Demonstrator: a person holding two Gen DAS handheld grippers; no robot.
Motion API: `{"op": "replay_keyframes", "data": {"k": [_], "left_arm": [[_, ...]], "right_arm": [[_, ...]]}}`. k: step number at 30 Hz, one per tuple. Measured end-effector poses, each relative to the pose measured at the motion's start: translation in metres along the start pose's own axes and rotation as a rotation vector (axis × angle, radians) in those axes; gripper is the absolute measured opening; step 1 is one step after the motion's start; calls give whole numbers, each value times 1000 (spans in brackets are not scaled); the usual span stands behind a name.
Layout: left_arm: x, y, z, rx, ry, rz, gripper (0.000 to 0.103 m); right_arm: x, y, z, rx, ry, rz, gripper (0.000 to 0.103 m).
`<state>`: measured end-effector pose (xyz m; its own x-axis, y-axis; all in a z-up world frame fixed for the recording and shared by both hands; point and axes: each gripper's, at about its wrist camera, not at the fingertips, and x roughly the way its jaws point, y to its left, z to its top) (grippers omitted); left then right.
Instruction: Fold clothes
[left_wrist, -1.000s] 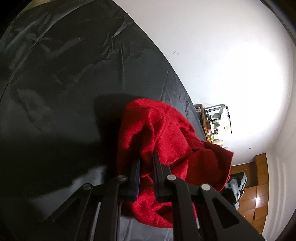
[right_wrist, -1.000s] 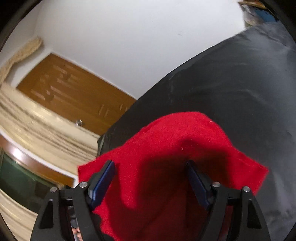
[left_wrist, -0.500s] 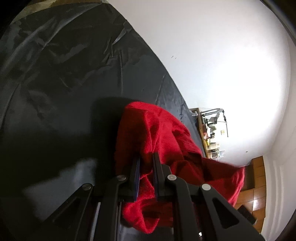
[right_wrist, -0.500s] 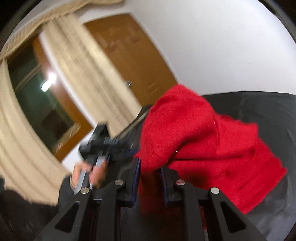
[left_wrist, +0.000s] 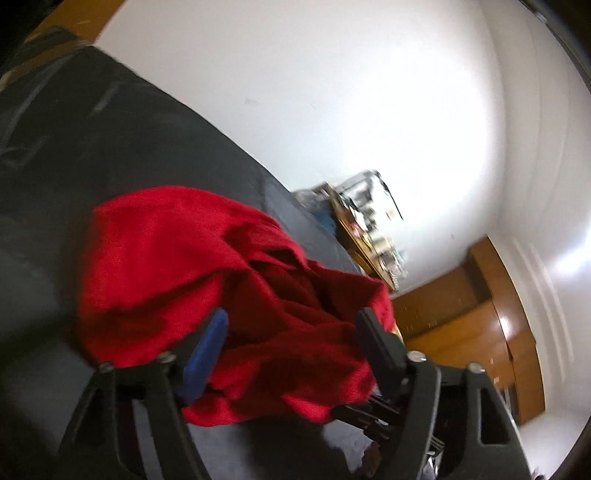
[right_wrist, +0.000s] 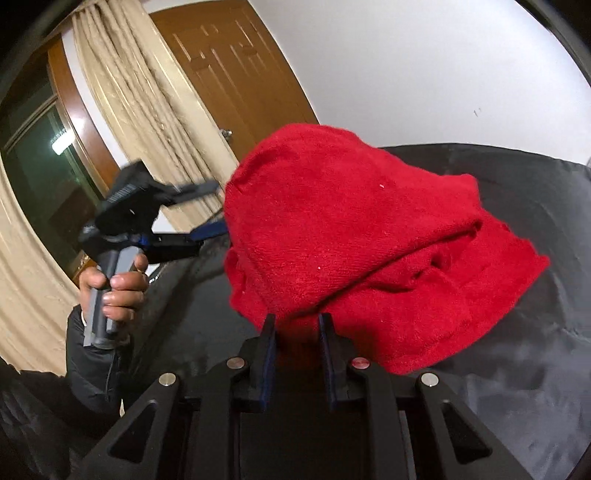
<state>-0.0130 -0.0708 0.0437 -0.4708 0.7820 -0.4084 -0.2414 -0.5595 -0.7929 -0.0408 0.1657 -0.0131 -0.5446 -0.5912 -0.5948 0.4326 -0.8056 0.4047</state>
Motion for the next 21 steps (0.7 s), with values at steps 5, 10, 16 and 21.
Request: {"op": "replay_keyframes", "data": {"k": [5, 10, 16, 21], "left_arm": [[30, -24, -15, 90, 83, -60, 79], [49, -49, -39, 228, 166, -60, 79], [62, -81, -74, 409, 214, 7, 79], [62, -82, -80, 403, 214, 18, 79]], "right_arm": [[-16, 6, 8, -20, -25, -44, 75], [-44, 3, 15, -44, -95, -95, 81], [-79, -4, 57, -16, -215, -101, 81], [-64, 34, 107, -237, -174, -88, 81]]}}
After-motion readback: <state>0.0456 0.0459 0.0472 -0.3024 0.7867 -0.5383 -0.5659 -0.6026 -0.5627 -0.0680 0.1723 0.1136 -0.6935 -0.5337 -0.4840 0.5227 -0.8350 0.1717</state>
